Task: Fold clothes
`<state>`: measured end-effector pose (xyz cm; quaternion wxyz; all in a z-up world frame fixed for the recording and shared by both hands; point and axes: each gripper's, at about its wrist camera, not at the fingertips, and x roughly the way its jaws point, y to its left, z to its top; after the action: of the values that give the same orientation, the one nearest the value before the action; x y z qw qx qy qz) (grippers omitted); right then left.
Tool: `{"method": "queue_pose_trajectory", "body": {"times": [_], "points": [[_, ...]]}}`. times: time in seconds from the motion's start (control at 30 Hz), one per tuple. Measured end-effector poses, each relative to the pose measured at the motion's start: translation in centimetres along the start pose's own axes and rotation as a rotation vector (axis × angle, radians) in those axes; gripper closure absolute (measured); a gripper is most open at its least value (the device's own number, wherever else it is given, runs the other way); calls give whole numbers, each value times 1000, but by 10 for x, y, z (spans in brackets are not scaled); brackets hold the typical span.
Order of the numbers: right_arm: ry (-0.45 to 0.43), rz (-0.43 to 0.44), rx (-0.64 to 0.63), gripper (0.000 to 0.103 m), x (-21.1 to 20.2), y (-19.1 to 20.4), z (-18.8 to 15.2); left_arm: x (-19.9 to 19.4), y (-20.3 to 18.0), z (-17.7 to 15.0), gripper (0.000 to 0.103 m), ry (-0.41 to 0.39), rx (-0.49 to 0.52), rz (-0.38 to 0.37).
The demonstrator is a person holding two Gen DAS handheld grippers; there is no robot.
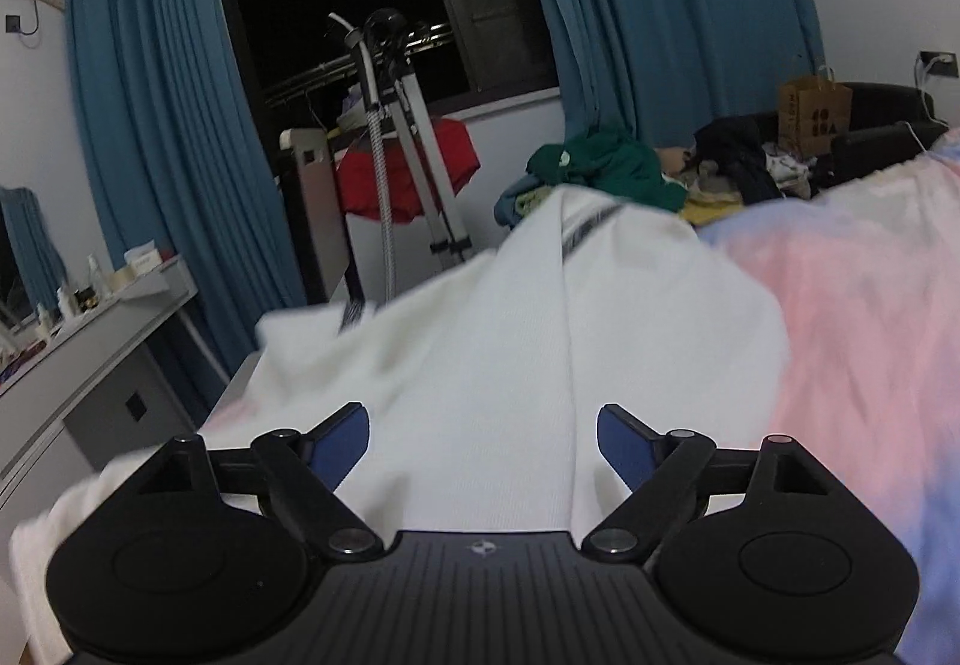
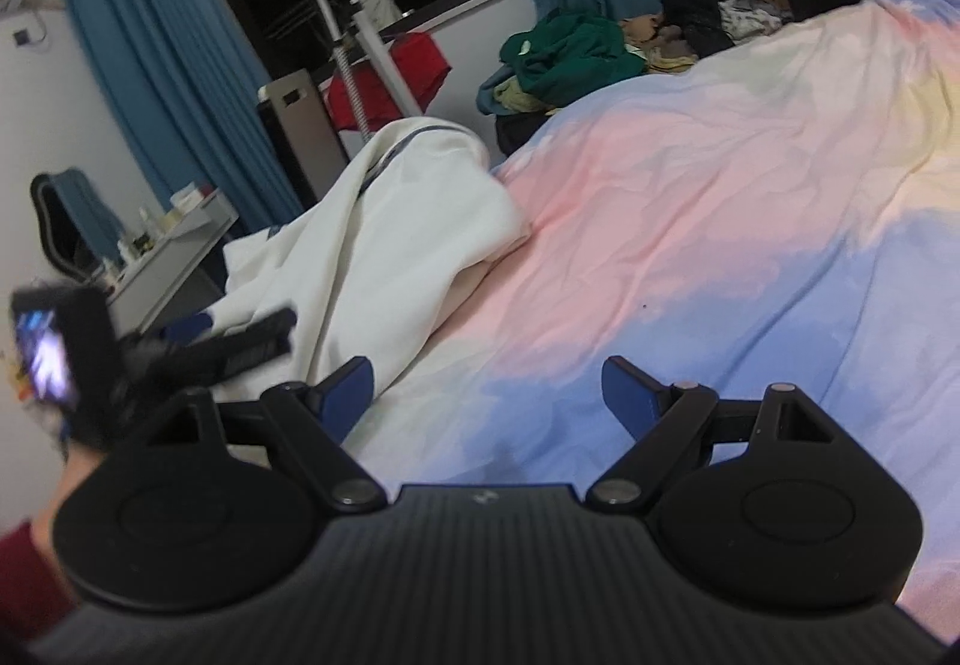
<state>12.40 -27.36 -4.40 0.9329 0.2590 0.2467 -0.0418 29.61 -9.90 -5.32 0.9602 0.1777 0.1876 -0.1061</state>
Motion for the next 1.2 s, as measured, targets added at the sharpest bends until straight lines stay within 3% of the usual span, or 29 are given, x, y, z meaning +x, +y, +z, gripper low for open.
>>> {"method": "queue_pose_trajectory", "body": {"times": [0.1,0.2,0.37,0.43,0.5,0.53,0.7,0.93,1.07,1.2], "points": [[1,-6,29,18,4,-8,3,39,-17,23,18,8,16,5],[2,-12,54,18,8,-17,5,80,-35,37,19,43,83,64],[19,-18,94,18,22,-28,6,120,-48,49,25,81,53,49],[31,-13,101,18,26,-32,5,128,-49,52,42,90,34,52],[31,-12,105,18,28,-34,4,134,-47,56,85,125,9,72],[30,-13,108,18,28,-35,4,129,-43,57,91,122,13,72],[13,-3,128,18,24,-37,5,80,-31,63,95,58,36,33],[-46,-1,121,18,8,-36,9,-67,-32,56,95,-85,81,-114],[-76,2,111,18,-5,-35,11,-141,-35,24,95,-105,63,-204],[-92,14,121,18,-16,-35,10,-184,-49,-32,95,-41,45,-272]]}}
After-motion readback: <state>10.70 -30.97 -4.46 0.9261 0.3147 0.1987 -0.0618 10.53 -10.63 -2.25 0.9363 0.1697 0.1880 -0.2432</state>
